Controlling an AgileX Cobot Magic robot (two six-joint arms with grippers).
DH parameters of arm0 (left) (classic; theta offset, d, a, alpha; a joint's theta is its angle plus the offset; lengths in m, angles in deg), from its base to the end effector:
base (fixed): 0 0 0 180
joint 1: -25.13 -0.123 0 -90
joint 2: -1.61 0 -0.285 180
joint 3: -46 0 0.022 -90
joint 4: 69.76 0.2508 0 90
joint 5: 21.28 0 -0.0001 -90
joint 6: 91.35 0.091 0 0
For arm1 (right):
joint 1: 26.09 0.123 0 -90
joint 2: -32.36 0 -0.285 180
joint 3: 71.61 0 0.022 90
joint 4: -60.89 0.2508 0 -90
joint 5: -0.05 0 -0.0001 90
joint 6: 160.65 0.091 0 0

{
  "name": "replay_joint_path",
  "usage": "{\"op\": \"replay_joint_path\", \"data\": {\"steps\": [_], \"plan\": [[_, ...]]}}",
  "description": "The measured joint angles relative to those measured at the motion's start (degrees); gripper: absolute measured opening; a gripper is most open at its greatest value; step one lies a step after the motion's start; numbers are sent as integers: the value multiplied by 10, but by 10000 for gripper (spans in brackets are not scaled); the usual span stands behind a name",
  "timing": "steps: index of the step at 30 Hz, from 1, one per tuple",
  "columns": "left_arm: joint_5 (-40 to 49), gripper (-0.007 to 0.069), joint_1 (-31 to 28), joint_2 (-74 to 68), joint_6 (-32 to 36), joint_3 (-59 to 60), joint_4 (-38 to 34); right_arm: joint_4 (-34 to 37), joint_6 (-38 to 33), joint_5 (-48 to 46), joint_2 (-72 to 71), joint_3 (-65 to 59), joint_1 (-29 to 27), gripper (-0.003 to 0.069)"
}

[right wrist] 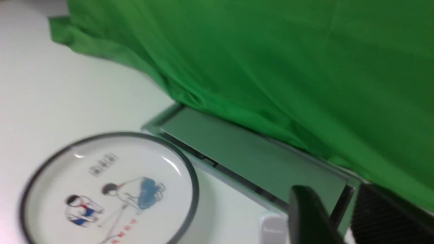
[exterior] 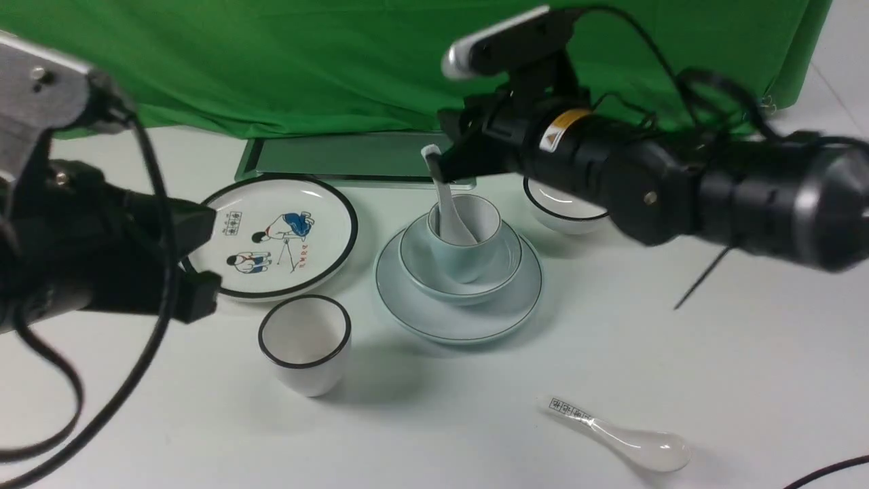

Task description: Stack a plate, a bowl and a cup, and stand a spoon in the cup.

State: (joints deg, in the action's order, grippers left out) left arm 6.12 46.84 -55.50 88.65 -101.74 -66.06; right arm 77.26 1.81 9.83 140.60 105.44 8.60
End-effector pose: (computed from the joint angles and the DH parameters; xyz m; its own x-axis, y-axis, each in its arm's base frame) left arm 0.1654 -0.0630 0.3461 -0.3973 0.2198 -0.8910 0.3685 0.9274 0.0645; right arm 0.3478 0.2355 0.3049 -0.1552 -0.1370 -0.9783 -0.5339 0.8449 -0.0336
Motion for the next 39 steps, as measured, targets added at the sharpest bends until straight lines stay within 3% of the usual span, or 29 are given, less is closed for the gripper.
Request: {"op": "replay_joint_path", "data": {"steps": [1, 3, 4, 7, 14, 23, 39], "plan": [[3, -6, 0, 26, 0, 14, 1, 0, 0, -42, -38, 0, 0, 136], [6, -6, 0, 56, 0, 33, 1, 0, 0, -70, -65, 0, 0, 95], [9, -6, 0, 100, 0, 66, 1, 0, 0, -107, -113, -11, 1, 36], [13, -6, 0, 177, 0, 113, 1, 0, -4, -117, -186, -56, 6, 11], [9, -6, 0, 343, 0, 185, 1, 0, -25, -74, -409, -245, 58, 10], [5, -6, 0, 383, 0, 187, 1, -1, -36, -24, -609, -404, 81, 16], [2, -6, 0, 383, 0, 187, 1, -1, -36, -23, -660, -445, 81, 50]]}}
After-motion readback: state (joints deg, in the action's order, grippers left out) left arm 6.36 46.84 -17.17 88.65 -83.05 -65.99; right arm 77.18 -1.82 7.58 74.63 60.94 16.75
